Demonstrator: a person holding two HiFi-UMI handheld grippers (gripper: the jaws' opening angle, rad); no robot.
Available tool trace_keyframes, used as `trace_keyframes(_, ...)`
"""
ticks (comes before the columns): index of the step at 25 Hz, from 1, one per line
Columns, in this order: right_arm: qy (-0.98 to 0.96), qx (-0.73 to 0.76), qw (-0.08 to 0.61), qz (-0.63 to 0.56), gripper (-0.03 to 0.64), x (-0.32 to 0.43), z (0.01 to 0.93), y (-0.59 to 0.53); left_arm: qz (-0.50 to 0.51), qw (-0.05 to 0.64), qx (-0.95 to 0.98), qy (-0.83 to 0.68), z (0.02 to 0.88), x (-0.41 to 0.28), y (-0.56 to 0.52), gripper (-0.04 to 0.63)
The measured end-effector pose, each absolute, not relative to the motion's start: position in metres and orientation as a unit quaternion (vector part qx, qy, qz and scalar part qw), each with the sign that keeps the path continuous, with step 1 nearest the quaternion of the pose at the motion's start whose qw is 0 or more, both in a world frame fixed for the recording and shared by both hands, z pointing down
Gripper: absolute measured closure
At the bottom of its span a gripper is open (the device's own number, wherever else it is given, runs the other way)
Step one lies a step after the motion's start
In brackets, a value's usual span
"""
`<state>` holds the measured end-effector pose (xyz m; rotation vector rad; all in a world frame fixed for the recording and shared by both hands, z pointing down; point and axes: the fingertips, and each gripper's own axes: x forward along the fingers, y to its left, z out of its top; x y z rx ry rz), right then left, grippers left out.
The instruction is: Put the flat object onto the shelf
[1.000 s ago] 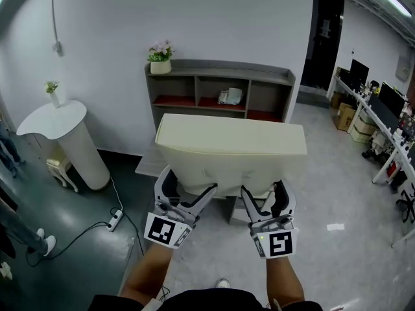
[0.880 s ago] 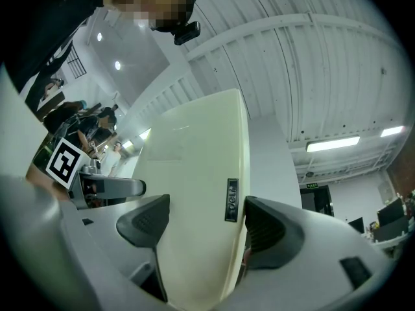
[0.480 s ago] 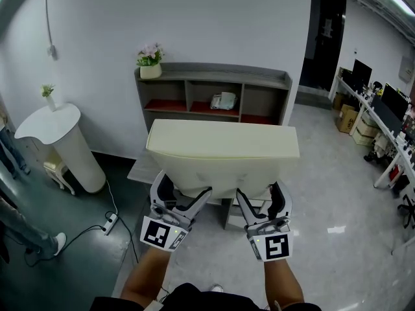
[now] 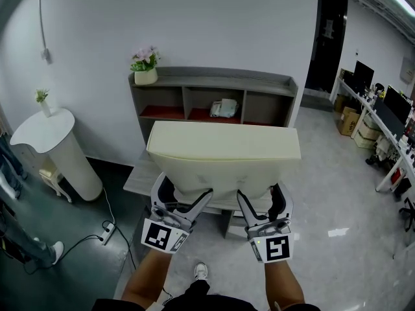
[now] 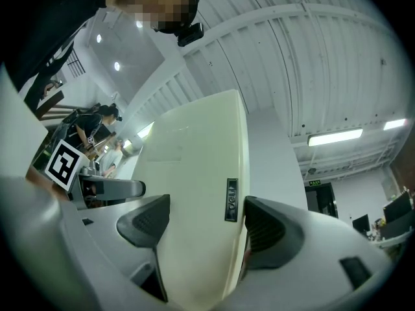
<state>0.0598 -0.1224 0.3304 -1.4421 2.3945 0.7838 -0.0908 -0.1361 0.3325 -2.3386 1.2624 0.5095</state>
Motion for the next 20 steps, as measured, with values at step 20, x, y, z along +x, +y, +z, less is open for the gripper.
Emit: trace_keyframes(20, 0.801, -0.523, 0.112, 0.269, 0.232, 0.037, 0.319, -0.298, 0.189, 0.213, -0.864, 0.415, 0.323, -0.111, -0.327, 0.129)
